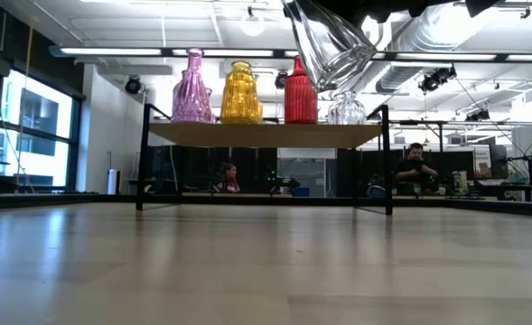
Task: Sort vases onto shelf
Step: Put the transparent vase on the shelf aligned with the other transparent vases
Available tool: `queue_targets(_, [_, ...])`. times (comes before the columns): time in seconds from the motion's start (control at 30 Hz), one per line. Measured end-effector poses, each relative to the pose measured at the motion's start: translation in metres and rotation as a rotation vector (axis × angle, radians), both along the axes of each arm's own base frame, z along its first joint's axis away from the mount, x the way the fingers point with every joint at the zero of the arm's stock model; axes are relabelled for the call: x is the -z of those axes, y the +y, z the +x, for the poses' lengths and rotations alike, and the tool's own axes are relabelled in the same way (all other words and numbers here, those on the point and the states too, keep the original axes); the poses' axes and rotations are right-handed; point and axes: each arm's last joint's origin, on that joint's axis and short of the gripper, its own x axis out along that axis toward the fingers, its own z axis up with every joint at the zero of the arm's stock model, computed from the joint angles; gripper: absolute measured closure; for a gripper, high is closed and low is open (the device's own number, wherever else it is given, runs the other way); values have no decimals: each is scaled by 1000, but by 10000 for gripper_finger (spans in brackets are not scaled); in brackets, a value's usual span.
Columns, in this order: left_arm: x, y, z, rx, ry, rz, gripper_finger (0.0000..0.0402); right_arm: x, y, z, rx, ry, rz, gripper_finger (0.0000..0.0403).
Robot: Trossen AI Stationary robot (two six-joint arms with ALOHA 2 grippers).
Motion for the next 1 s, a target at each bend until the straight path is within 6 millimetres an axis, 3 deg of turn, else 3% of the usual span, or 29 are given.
queue_targets(0.53, [0,3,1,-16,-2,-3,292,0,-1,0,22,2,16,333])
queue_targets(1.0, [-16,-14,-21,-47,-49,-6,284,-6,10,-7,89,-24,42,333])
